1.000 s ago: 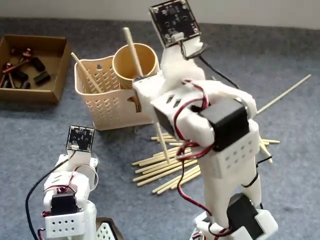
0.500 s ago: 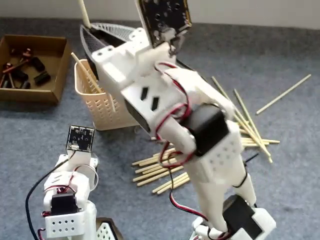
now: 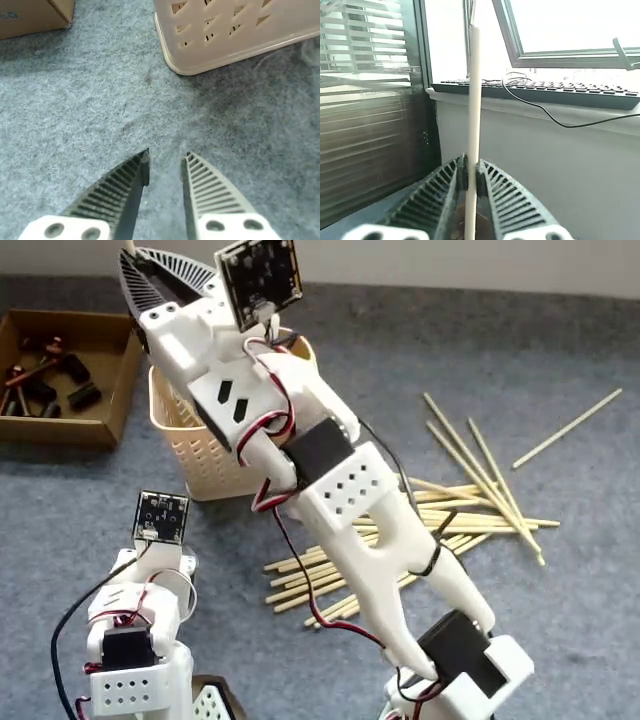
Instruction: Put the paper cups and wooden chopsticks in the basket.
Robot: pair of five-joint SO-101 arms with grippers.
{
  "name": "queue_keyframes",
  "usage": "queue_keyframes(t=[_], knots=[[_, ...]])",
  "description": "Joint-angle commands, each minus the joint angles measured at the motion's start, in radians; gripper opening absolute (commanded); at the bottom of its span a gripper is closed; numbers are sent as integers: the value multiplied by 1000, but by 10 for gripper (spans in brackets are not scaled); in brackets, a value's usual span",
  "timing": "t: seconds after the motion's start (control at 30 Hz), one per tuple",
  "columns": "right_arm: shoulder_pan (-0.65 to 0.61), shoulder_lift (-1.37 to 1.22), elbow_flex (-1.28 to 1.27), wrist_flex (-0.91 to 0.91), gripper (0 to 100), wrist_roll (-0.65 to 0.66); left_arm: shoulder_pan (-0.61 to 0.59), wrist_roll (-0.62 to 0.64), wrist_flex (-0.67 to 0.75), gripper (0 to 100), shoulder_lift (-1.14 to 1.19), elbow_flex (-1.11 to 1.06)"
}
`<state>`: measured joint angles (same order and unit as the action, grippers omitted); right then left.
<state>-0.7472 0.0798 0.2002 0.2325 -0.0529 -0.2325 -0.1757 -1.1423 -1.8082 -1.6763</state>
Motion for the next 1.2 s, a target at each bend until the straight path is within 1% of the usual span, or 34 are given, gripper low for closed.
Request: queue_keyframes(t=[0.0,0.17,0.23,0.3,0.43,0.57,0.63,0.73,0.9,0.97,1.1,1.17], knots=[[42,16,-139,-179,5,3,15,-9,23,112,-8,-19],[48,18,-355,-423,5,166,15,-9,23,112,-8,-19],[47,18,-438,-526,5,204,15,-9,23,112,-8,-19],[45,19,-501,-591,6,216,16,-9,23,112,-8,-19],[45,56,-568,-611,18,215,16,-9,23,112,-8,-19],[36,130,-642,-610,131,215,18,-9,25,112,-8,-19],[27,171,-673,-565,152,215,18,-9,25,112,-8,-19],[24,239,-684,-464,152,215,18,-9,25,112,-8,-19],[24,351,-690,-355,151,215,18,-9,25,112,-8,-19],[24,409,-694,-292,125,215,18,-9,25,112,-8,-19],[31,545,-694,-65,0,215,16,-9,25,112,-8,-19],[39,634,-707,68,13,215,16,-9,25,112,-8,-19]])
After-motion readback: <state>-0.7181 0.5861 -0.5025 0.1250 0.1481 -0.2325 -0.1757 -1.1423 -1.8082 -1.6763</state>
